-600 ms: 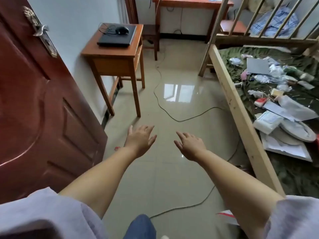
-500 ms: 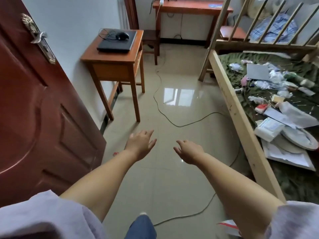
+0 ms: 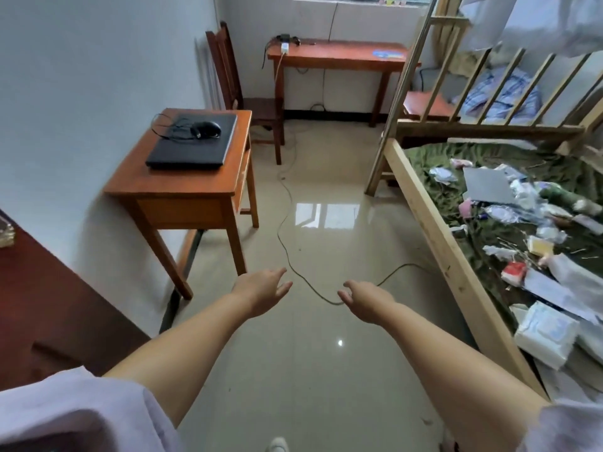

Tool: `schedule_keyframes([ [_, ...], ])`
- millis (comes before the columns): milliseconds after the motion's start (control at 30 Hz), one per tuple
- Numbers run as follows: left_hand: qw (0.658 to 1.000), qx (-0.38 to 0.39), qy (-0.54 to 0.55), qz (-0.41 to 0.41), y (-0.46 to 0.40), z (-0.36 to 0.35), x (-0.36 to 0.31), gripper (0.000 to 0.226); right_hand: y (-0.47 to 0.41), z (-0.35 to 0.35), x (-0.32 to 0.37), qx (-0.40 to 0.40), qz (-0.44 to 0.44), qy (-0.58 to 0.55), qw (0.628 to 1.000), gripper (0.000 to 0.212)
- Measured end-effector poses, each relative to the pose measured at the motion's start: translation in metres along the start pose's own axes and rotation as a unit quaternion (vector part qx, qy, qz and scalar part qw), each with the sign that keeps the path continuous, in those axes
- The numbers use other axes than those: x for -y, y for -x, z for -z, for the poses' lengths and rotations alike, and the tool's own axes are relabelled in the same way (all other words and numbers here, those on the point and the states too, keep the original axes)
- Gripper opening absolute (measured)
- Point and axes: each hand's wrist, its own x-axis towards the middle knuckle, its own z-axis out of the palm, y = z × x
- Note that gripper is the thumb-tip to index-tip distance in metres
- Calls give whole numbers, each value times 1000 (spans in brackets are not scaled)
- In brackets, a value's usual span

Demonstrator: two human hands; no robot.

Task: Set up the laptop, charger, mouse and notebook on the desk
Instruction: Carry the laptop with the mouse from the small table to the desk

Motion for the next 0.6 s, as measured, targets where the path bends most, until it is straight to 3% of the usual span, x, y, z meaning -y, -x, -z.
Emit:
schedule_keyframes([
  [600, 994, -46, 75, 63, -352, 108, 103, 43, -391, 192, 0, 5, 97, 20, 995, 47],
])
